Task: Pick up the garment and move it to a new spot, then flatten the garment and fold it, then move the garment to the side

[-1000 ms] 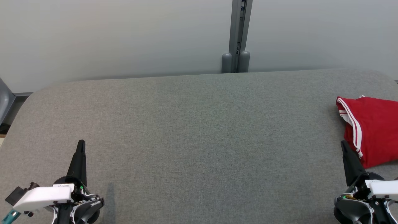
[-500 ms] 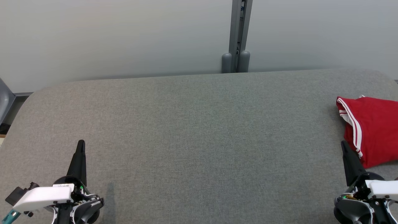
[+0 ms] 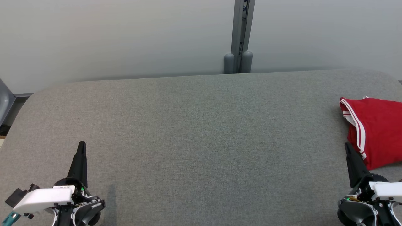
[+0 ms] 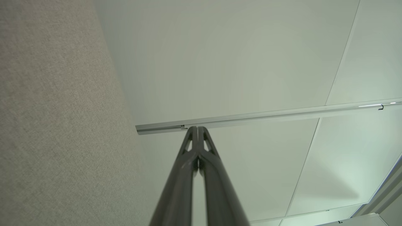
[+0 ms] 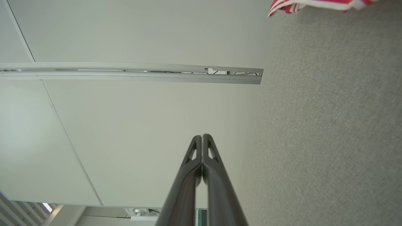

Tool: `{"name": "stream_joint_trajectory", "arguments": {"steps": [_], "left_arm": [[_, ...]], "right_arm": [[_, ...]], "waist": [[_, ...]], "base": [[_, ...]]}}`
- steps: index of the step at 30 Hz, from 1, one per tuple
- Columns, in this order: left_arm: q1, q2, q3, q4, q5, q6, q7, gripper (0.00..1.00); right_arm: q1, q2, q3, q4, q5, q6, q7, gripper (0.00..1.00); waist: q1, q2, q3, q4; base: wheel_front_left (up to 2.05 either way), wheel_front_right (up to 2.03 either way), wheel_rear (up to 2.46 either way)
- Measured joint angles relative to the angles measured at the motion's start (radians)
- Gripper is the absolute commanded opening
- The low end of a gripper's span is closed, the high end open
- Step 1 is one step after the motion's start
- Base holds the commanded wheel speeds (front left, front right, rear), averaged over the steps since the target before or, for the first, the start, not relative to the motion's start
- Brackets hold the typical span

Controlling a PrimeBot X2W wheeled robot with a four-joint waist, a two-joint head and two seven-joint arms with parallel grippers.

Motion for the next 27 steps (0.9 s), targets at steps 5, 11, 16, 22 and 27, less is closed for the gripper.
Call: {"name": "stream_joint_trajectory", "arguments": {"steps": [5,11,16,22,27], "left_arm": [[0.0,0.0,0.001,0.0,0.0,0.0,0.0,0.0],[0.0,-0.001,0.002,0.0,0.002,0.0,0.001,0.0],[0.0,-0.001,0.003,0.0,0.002,0.0,0.001,0.0],[0.0,-0.002,0.003,0.0,0.002,0.0,0.002,0.0],[0.0,-0.002,0.004,0.0,0.002,0.0,0.002,0.0]], "right_arm": [[0.0,0.0,-0.001,0.0,-0.001,0.0,0.0,0.0],[0.0,0.001,-0.002,0.0,-0.001,0.0,0.0,0.0],[0.0,0.001,-0.002,0.0,-0.001,0.0,0.0,0.0],[0.0,0.002,-0.003,0.0,-0.001,0.0,0.0,0.0],[0.0,0.002,-0.004,0.0,-0.002,0.0,0.001,0.0]], "waist": [[0.0,0.0,0.0,0.0],[0.0,0.0,0.0,0.0],[0.0,0.0,0.0,0.0],[0.0,0.0,0.0,0.0],[0.0,0.0,0.0,0.0]], "base": [[0.0,0.0,0.0],[0.0,0.0,0.0],[0.0,0.0,0.0],[0.0,0.0,0.0],[0.0,0.0,0.0]]}}
